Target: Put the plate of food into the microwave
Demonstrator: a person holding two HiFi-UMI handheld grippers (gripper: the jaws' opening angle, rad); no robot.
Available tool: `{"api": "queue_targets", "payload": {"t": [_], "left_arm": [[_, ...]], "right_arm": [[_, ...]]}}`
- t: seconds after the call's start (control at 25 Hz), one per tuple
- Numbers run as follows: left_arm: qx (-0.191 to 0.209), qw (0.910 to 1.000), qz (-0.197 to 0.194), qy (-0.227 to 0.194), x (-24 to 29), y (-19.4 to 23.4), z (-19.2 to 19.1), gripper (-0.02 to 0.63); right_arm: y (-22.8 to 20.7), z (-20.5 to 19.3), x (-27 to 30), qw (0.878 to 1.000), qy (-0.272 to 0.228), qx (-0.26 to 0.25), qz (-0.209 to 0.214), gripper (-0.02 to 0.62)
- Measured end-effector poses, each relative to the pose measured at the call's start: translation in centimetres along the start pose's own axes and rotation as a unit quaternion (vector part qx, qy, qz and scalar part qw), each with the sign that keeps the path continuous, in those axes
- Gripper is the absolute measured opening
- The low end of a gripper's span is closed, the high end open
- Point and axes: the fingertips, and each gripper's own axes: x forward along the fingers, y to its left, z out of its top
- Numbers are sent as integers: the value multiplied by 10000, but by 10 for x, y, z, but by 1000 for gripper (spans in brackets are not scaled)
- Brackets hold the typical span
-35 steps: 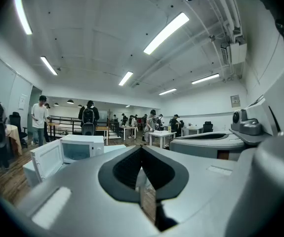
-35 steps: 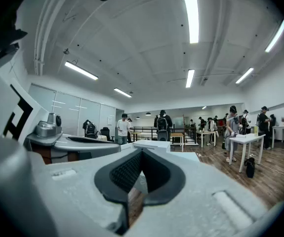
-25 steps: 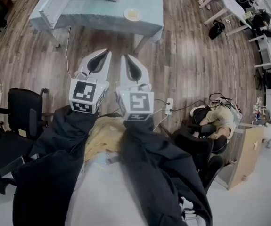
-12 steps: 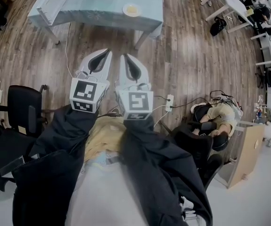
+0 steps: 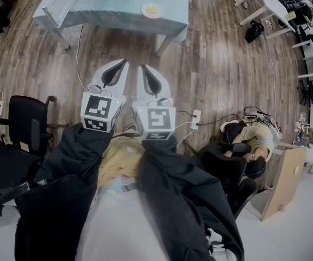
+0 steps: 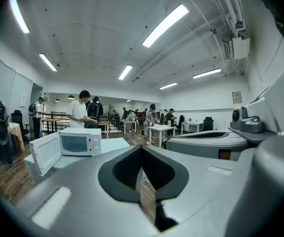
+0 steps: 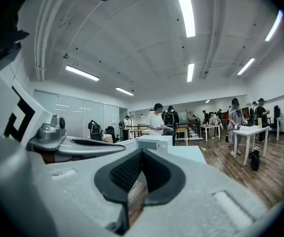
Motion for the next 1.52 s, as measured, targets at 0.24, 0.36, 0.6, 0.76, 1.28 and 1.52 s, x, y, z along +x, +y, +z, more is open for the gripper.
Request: {"api": "queue_targets", "payload": {"t": [0.24, 0.36, 0.6, 0.76, 1.28, 1.52], "left_arm": [[-57, 9999, 18, 83, 4, -13, -13, 0], [-93, 9999, 29, 137, 7, -19, -20, 0], [-101, 9995, 3, 302, 10, -25, -34, 0], [-131, 9994, 36, 329, 19, -13, -33, 0], [-145, 9994, -281, 149, 102, 66, -7, 0], [-213, 9990, -354, 190, 138, 112, -1, 0]], "right_arm": [[-7, -12, -9, 9999, 77, 37, 56, 0], [-12, -20, -14, 9999, 123, 97, 53, -2], [-20, -33, -16, 9995, 191, 237, -7, -2], [-19, -37, -5, 9995, 209, 254, -12, -2], [-43, -13, 105, 9994, 159, 142, -272, -2], [-47, -7, 163, 9991, 228, 128, -349, -1]]}}
